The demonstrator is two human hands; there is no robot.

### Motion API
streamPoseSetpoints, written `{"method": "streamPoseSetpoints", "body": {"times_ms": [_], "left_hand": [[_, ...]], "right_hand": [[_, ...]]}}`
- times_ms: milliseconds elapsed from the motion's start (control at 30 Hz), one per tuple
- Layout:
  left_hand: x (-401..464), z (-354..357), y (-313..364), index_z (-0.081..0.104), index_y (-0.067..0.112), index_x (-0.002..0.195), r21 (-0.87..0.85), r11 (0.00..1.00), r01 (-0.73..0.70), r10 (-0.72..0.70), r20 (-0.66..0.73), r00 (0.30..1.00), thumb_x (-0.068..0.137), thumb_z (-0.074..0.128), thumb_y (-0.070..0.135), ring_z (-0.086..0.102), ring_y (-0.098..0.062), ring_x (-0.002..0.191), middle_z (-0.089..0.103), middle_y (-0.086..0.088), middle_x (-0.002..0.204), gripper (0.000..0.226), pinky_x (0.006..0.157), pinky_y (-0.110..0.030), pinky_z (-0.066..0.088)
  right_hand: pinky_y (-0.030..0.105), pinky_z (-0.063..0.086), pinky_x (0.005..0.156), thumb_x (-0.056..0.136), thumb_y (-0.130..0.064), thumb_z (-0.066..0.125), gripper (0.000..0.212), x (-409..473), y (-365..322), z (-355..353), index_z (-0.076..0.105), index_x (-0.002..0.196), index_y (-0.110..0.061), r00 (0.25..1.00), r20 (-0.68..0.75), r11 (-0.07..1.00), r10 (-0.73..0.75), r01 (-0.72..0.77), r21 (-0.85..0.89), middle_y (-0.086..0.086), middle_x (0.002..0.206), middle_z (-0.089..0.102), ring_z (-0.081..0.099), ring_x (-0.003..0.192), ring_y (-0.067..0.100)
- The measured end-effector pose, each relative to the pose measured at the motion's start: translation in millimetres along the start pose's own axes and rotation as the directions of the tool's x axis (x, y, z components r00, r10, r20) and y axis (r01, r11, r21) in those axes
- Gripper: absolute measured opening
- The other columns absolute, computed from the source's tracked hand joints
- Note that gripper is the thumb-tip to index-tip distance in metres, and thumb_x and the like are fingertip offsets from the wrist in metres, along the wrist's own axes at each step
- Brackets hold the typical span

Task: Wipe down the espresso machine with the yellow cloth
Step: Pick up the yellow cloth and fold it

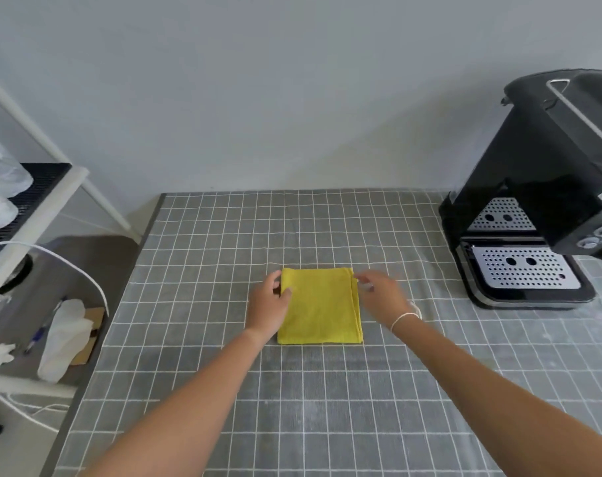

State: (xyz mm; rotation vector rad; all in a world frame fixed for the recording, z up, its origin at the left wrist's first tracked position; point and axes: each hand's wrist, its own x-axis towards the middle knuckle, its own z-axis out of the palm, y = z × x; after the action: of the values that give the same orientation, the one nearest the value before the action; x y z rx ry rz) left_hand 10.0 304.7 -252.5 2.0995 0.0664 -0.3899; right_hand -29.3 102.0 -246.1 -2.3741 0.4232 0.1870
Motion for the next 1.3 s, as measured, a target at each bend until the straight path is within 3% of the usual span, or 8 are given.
{"method": "streamPoseSetpoints", "body": {"times_ms": [133, 300, 467, 567, 700, 900, 1100, 1300], "left_hand": [[-13.7, -2.1, -15.7, 0.044, 0.015, 0.133, 0.039, 0.999, -0.036, 0.036, 0.019, 0.999, 0.091, 0.054, 0.011, 0.053, -0.011, 0.094, 0.056, -0.008, 0.123, 0.043, 0.065, -0.012, 0.042], [-33.2, -10.8, -32.4, 0.055, 0.02, 0.117, 0.245, 0.952, -0.183, 0.137, 0.192, 0.972, 0.084, 0.065, 0.021, 0.052, -0.013, 0.095, 0.049, 0.0, 0.121, 0.035, 0.088, -0.025, 0.047], [-47.6, -12.7, -37.1, 0.055, 0.018, 0.122, 0.458, 0.822, -0.338, 0.21, 0.309, 0.928, 0.086, 0.061, 0.024, 0.045, -0.012, 0.119, 0.031, 0.0, 0.144, 0.038, 0.09, -0.014, 0.031], [-52.2, -15.7, -40.5, 0.056, 0.015, 0.125, 0.51, 0.762, -0.4, 0.27, 0.311, 0.911, 0.091, 0.053, 0.02, 0.044, -0.014, 0.127, 0.031, 0.0, 0.148, 0.034, 0.095, -0.015, 0.032], [-53.0, -28.9, -40.9, 0.063, 0.008, 0.115, 0.501, 0.755, -0.422, 0.358, 0.224, 0.907, 0.093, 0.049, 0.016, 0.053, -0.019, 0.116, 0.045, -0.002, 0.139, 0.028, 0.098, -0.024, 0.04], [-38.9, -91.3, -21.7, 0.067, 0.011, 0.097, 0.45, 0.796, -0.405, 0.446, 0.017, 0.895, 0.086, 0.057, 0.012, 0.058, -0.018, 0.08, 0.061, -0.001, 0.096, 0.015, 0.074, -0.033, 0.049], [-40.9, -173.9, -14.6, 0.069, 0.008, 0.097, 0.463, 0.809, -0.361, 0.442, -0.075, 0.894, 0.086, 0.057, 0.007, 0.053, -0.013, 0.072, 0.059, 0.002, 0.085, 0.016, 0.07, -0.024, 0.042], [-67.1, -249.3, -37.3, 0.07, 0.008, 0.089, 0.401, 0.845, -0.354, 0.481, -0.278, 0.831, 0.078, 0.06, -0.001, 0.055, -0.002, 0.07, 0.061, 0.001, 0.084, 0.017, 0.068, -0.004, 0.04]], "right_hand": [[0.034, 0.049, 0.089, 0.087, -0.017, 0.059, 0.025, -38.3, 20.6, 25.1, 0.063, 0.111, -0.012, 0.969, 0.066, 0.956, -0.238, 0.245, -0.159, 0.005, 0.117, 0.054, 0.055, 0.096, 0.019], [0.035, 0.052, 0.083, 0.074, -0.033, 0.072, 0.033, -61.6, 41.4, 32.4, 0.065, 0.103, -0.018, 0.911, 0.098, 0.861, -0.401, 0.411, -0.3, 0.003, 0.114, 0.058, 0.06, 0.094, 0.02], [0.034, 0.058, 0.057, 0.063, -0.014, 0.082, 0.025, -59.0, 40.8, 32.6, 0.07, 0.085, -0.015, 0.887, 0.047, 0.825, -0.46, 0.447, -0.348, 0.004, 0.09, 0.067, 0.066, 0.071, 0.023], [0.031, 0.055, 0.049, 0.073, -0.016, 0.071, 0.005, -60.4, 30.2, 29.0, 0.07, 0.076, -0.013, 0.878, -0.002, 0.829, -0.478, 0.45, -0.332, 0.003, 0.079, 0.068, 0.065, 0.064, 0.023], [0.027, 0.052, 0.051, 0.079, -0.028, 0.047, 0.027, -57.9, 9.1, 19.6, 0.068, 0.075, -0.012, 0.837, -0.122, 0.834, -0.534, 0.496, -0.242, 0.002, 0.073, 0.066, 0.063, 0.062, 0.023], [0.034, 0.052, 0.071, 0.085, -0.032, 0.049, 0.032, -51.2, -51.3, 13.1, 0.072, 0.092, -0.012, 0.84, -0.128, 0.846, -0.527, 0.503, -0.177, 0.005, 0.09, 0.073, 0.067, 0.085, 0.028], [0.032, 0.048, 0.08, 0.09, -0.021, 0.057, 0.021, -41.1, -125.2, 33.8, 0.069, 0.105, -0.014, 0.873, -0.105, 0.88, -0.475, 0.47, -0.074, 0.005, 0.098, 0.071, 0.063, 0.093, 0.022], [0.034, 0.049, 0.073, 0.084, -0.014, 0.062, 0.013, -57.4, -198.5, 65.6, 0.072, 0.092, -0.01, 0.726, -0.21, 0.744, -0.654, 0.668, -0.006, 0.007, 0.084, 0.071, 0.063, 0.079, 0.026]]}}
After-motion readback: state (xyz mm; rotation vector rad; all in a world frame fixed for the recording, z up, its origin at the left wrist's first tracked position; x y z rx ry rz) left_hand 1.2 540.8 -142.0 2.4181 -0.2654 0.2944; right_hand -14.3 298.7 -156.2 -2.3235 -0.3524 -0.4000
